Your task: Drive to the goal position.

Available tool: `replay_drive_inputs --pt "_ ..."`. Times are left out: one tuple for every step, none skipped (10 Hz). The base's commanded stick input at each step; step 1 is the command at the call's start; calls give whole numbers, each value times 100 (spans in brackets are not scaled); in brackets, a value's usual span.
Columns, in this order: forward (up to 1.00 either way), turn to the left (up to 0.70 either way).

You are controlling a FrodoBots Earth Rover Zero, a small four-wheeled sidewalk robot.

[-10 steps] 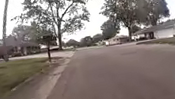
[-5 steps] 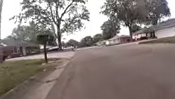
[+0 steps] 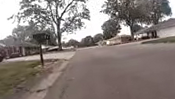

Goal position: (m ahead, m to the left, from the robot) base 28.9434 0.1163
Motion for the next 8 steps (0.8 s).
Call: replay_drive_inputs --pt "100 0" --pt "100 0" --pt "100 0" --pt "100 0" --pt "100 -4" --pt "100 -16" --pt "100 -39" --pt "100 -28"
